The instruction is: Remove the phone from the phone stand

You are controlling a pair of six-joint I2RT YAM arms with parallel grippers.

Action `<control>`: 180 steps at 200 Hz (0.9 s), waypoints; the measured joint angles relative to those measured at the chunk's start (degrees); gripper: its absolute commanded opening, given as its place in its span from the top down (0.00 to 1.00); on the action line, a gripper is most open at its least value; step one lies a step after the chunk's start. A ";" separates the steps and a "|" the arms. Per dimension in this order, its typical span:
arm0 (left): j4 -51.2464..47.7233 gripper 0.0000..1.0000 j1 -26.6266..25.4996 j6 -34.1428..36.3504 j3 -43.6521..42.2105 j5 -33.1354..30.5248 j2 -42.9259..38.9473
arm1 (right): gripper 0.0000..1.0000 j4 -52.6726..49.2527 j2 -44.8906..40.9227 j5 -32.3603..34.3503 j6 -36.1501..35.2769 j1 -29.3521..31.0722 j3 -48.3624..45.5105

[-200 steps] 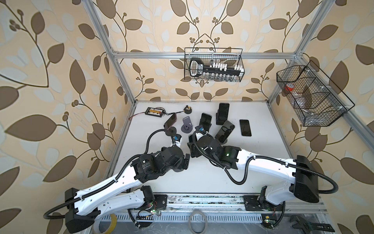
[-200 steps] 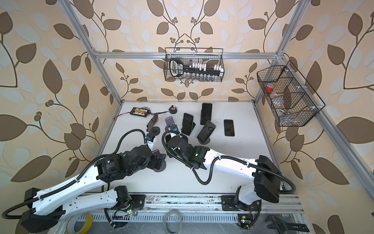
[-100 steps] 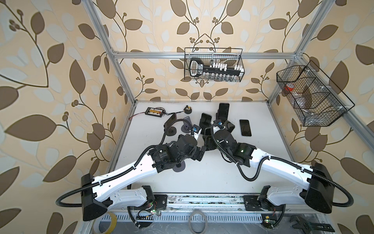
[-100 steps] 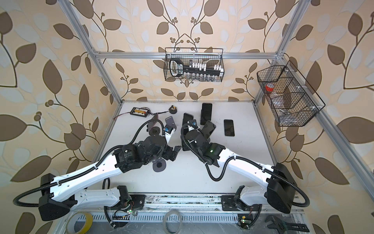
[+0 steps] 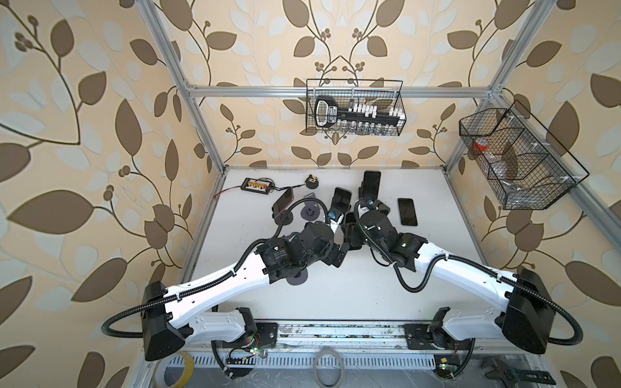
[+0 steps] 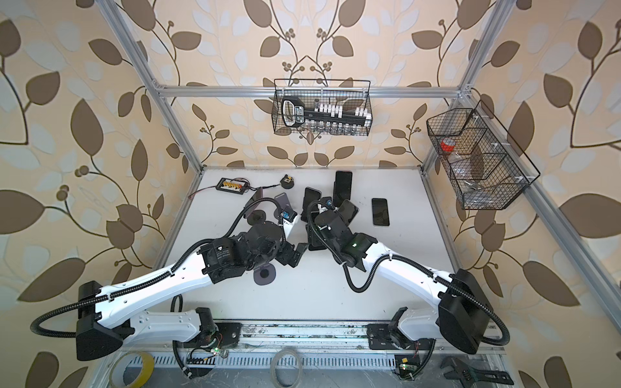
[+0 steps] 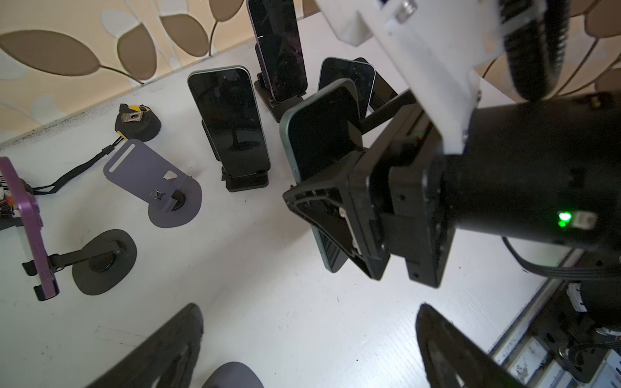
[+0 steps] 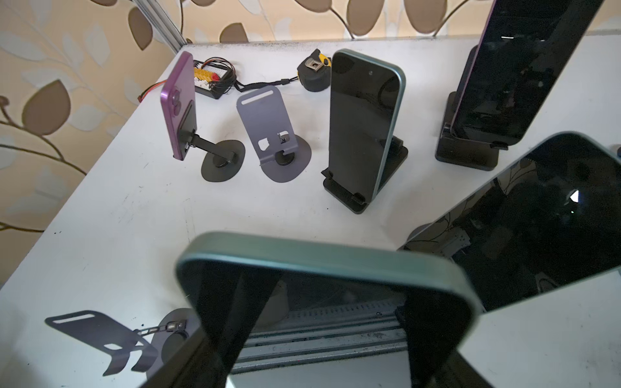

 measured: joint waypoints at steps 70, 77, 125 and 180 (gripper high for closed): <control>3.08 0.01 0.76 3.06 0.20 -0.35 0.39 | 0.50 -1.79 -0.33 -3.50 -0.02 -5.14 -0.02; 3.17 0.01 0.76 3.19 0.50 -0.35 0.83 | 0.50 -2.01 -0.57 -3.96 -0.02 -5.95 -0.04; 3.48 0.01 0.76 3.98 1.49 0.50 3.69 | 0.50 -3.04 -3.85 -5.11 -0.68 -10.99 -1.11; 3.54 0.01 1.51 4.52 4.46 2.93 6.67 | 0.51 -4.68 -7.85 -5.53 -2.47 -17.46 -2.54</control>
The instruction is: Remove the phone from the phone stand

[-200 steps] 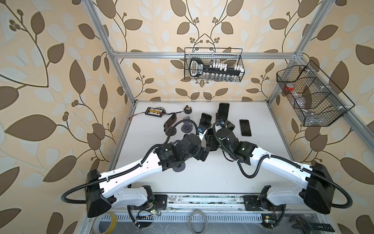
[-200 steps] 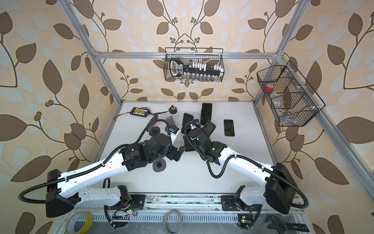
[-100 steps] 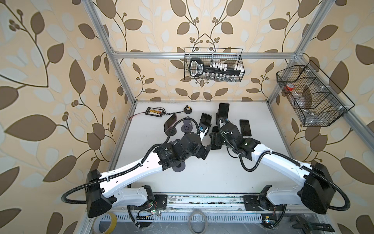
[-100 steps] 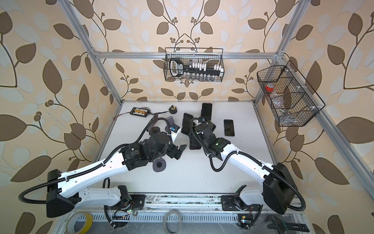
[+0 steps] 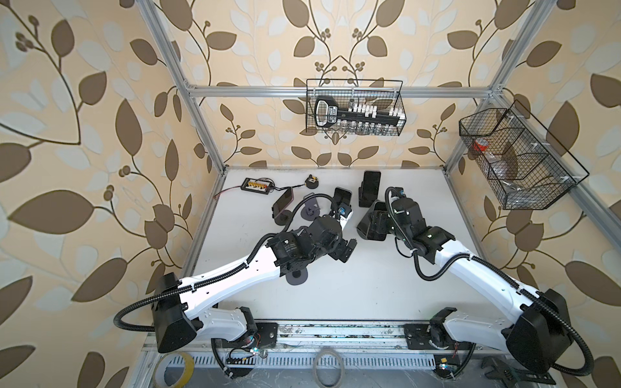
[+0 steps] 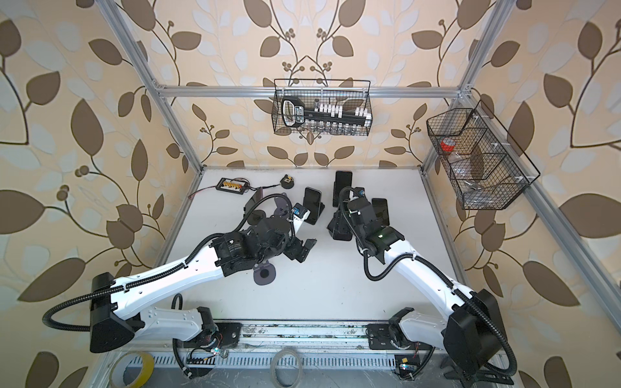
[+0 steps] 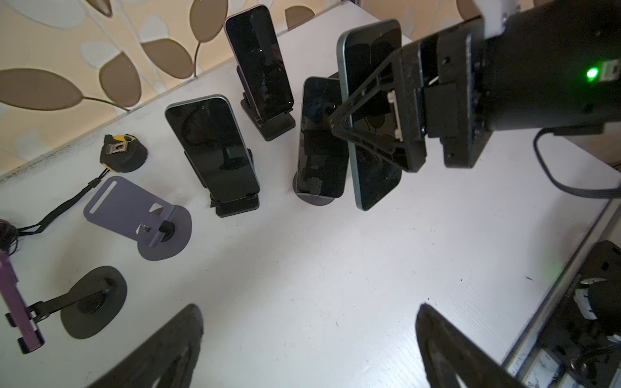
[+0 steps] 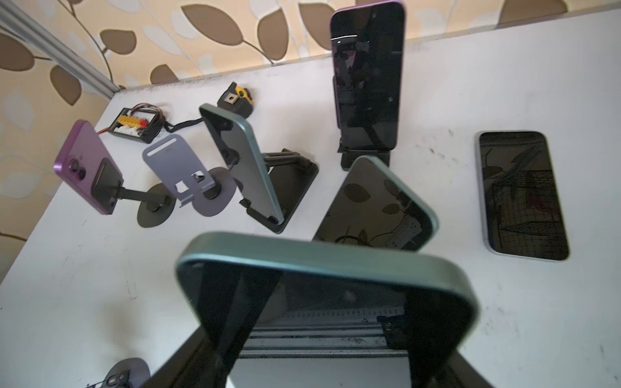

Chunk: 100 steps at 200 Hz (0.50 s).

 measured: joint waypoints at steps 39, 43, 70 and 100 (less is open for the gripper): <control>1.33 0.01 0.00 0.59 3.21 3.28 4.98 | 0.51 -0.94 -1.90 -0.72 -1.09 -4.74 -1.31; 1.49 0.01 0.00 0.70 3.48 3.76 5.49 | 0.51 -1.09 -1.95 -0.81 -1.25 -5.03 -1.42; 1.92 0.01 0.00 1.25 5.57 6.12 9.01 | 0.51 -1.77 -1.97 -1.25 -2.01 -6.73 -2.21; 2.73 0.01 0.00 1.33 7.28 8.90 12.15 | 0.51 -2.10 -1.97 -1.53 -2.75 -8.00 -2.84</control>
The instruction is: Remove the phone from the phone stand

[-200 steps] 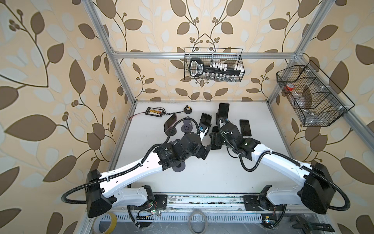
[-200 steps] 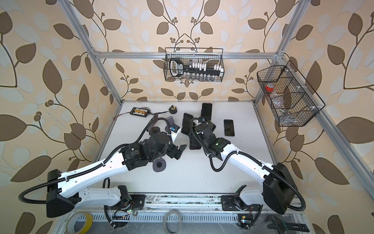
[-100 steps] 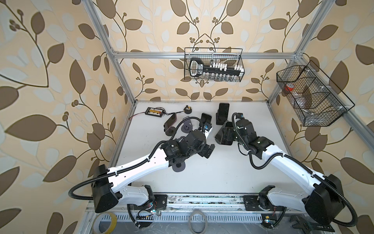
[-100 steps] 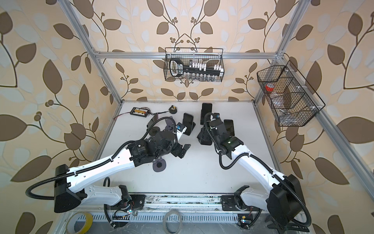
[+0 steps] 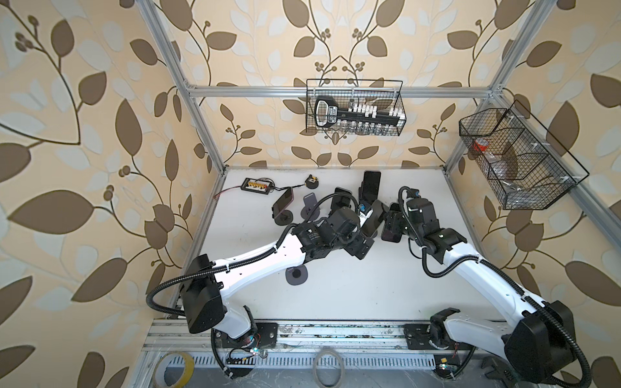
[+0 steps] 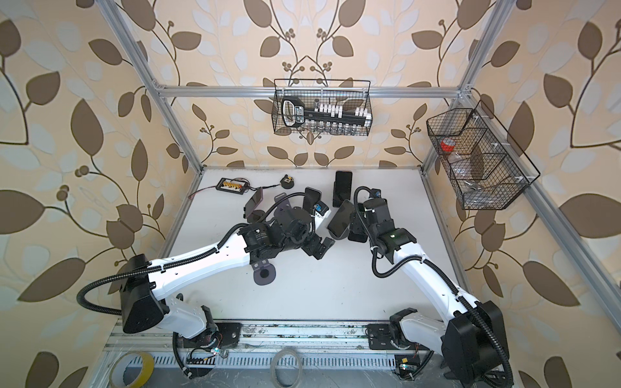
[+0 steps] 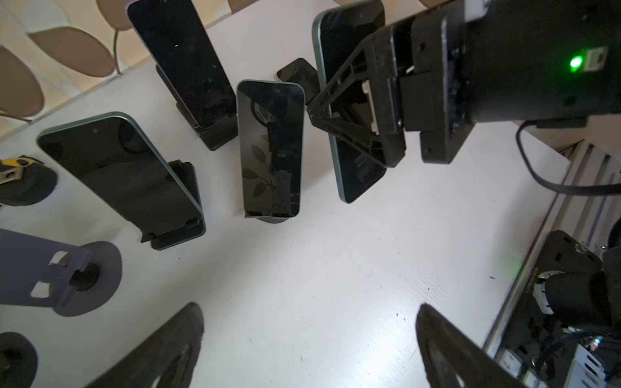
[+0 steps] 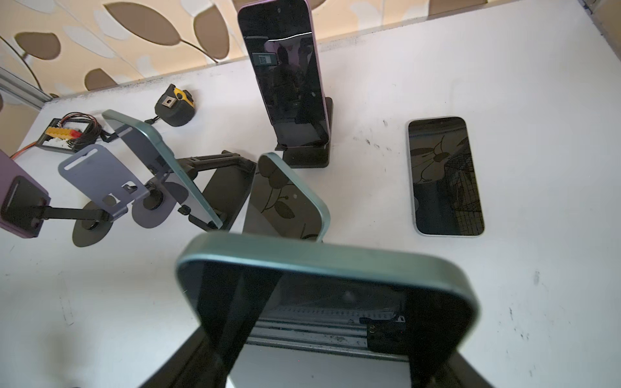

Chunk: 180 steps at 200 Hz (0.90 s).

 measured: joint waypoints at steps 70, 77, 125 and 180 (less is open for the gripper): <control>-0.04 0.01 0.00 0.00 -0.15 2.93 1.29 | 0.52 -1.75 -0.79 0.07 -0.39 -0.68 -1.40; 0.15 0.01 0.00 0.00 -0.44 3.02 1.29 | 0.51 -2.23 -1.05 0.09 -0.42 -0.72 -1.51; -0.22 0.01 0.00 0.00 -2.54 3.45 1.36 | 0.53 -4.00 -1.55 1.44 -0.92 -2.21 -2.36; -0.33 0.01 0.00 0.04 -2.54 5.14 1.36 | 0.54 -6.21 -0.09 1.25 -2.01 -8.39 -3.21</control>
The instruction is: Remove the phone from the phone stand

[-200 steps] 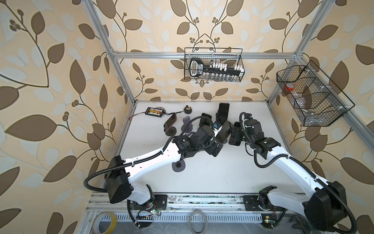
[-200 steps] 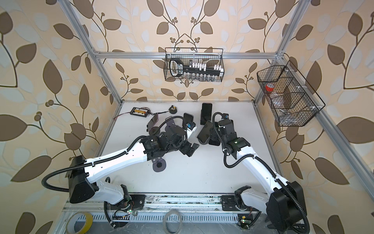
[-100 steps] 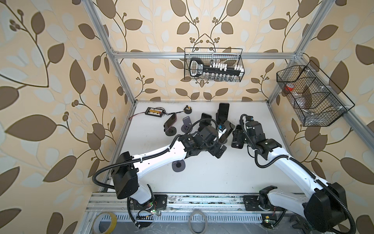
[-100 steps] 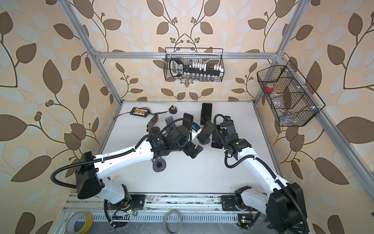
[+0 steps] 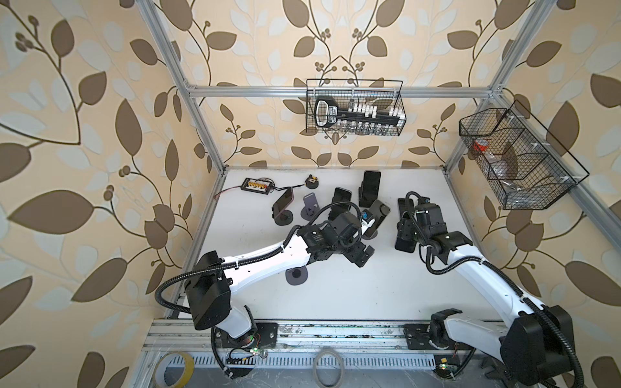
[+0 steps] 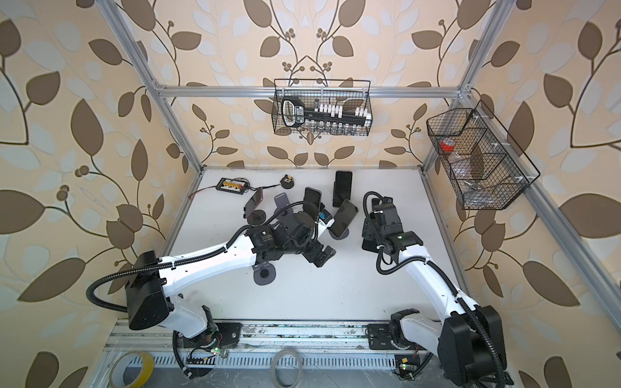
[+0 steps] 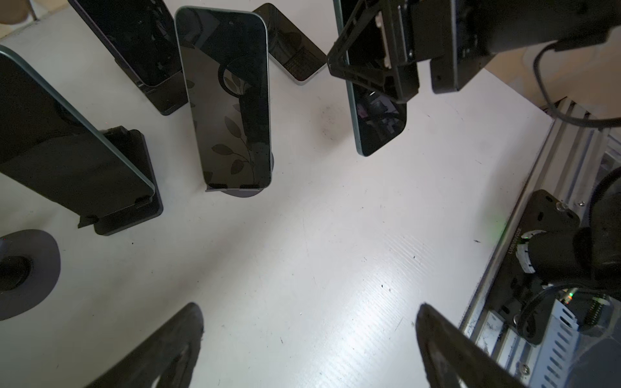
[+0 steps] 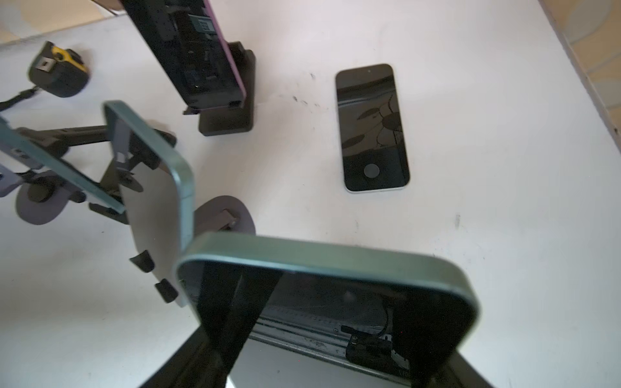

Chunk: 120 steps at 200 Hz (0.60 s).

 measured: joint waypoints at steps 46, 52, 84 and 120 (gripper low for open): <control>-0.07 0.01 0.00 0.11 0.00 -0.09 -0.02 | 0.54 -3.10 5.25 -1.49 -0.94 -5.70 0.02; -0.13 0.01 0.00 0.22 0.00 -0.22 -0.04 | 0.54 -3.74 5.88 -1.77 -0.96 -6.14 0.02; -0.68 0.01 0.00 1.33 0.00 -1.31 -0.92 | 0.54 -6.36 8.66 -2.38 -0.94 -7.17 0.57; -0.70 0.01 0.00 1.68 0.00 -1.88 -2.27 | 0.55 -8.22 12.52 -3.21 -1.07 -7.26 1.75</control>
